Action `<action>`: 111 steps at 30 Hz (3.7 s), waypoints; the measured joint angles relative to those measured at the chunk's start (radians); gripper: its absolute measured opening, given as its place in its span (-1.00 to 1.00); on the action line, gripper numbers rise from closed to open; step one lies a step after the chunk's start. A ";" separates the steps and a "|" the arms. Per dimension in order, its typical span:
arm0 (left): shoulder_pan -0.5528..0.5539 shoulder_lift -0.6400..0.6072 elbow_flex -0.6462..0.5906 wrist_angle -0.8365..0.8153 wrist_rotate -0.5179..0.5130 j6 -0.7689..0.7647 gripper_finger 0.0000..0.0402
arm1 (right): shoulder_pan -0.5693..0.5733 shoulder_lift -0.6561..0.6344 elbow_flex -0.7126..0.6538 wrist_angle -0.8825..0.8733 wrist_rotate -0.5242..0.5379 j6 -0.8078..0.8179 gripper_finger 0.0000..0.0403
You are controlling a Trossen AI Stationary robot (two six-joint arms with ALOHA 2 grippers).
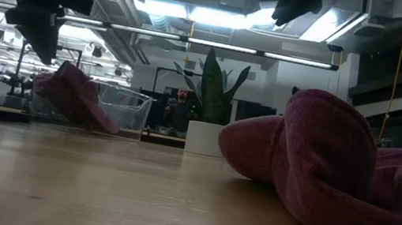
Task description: Pick & Place hat
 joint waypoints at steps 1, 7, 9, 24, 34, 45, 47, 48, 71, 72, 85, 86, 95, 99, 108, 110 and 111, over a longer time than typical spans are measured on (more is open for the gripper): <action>0.000 0.010 0.000 0.016 0.000 -0.002 0.02 | 0.000 0.000 0.000 0.000 0.000 -0.003 0.00; 0.000 0.082 0.001 0.099 -0.010 -0.042 0.02 | 0.000 0.000 0.000 0.000 0.000 -0.017 0.00; 0.000 0.109 0.001 0.069 -0.028 -0.086 0.02 | 0.000 0.000 0.000 -0.001 0.000 -0.018 0.00; 0.001 0.201 -0.002 -0.019 -0.105 -0.227 0.02 | 0.000 0.000 0.000 -0.003 -0.003 -0.018 0.00; 0.006 0.201 -0.002 -0.019 -0.104 -0.227 -0.36 | 0.000 0.000 0.000 -0.001 -0.024 -0.014 0.00; 0.028 0.160 0.133 -0.015 -0.194 -0.194 -0.99 | 0.016 0.000 0.000 -0.001 -0.027 0.007 0.00; 0.037 0.144 0.170 -0.014 -0.199 -0.162 -0.99 | 0.016 0.000 0.000 -0.001 -0.027 0.013 0.00; 0.042 0.136 0.183 -0.014 -0.183 -0.142 -0.99 | 0.016 0.000 0.000 -0.001 -0.028 0.016 0.00; -0.082 0.000 -0.079 -0.017 0.023 -0.739 -0.40 | 0.068 0.000 0.000 -0.001 -0.018 -0.026 0.00; -0.082 0.005 -0.091 -0.017 0.019 -0.749 -0.38 | 0.068 0.000 0.000 -0.001 -0.018 -0.026 0.00; -0.082 0.080 -0.109 0.003 -0.050 -0.590 -0.30 | 0.080 0.000 0.000 -0.001 -0.017 -0.025 0.00; -0.082 0.085 -0.109 0.017 -0.052 -0.575 -0.30 | 0.083 0.000 0.000 -0.001 -0.017 -0.025 0.00; -0.077 0.126 -0.109 0.118 -0.120 -0.502 -0.30 | 0.094 0.000 0.000 -0.001 -0.017 -0.026 0.00; -0.054 0.156 -0.109 0.116 -0.133 -0.519 -0.30 | 0.094 0.000 0.000 -0.001 -0.017 -0.026 0.00; 0.037 0.194 -0.108 0.119 -0.069 -0.488 -0.75 | 0.094 0.000 0.000 -0.001 -0.017 -0.026 0.00; 0.043 0.186 -0.098 0.112 -0.061 -0.488 -0.93 | 0.094 0.000 0.000 -0.001 -0.017 -0.026 0.00; 0.044 0.183 -0.088 0.112 -0.070 -0.488 -0.95 | 0.094 0.000 0.000 0.000 -0.017 -0.025 0.00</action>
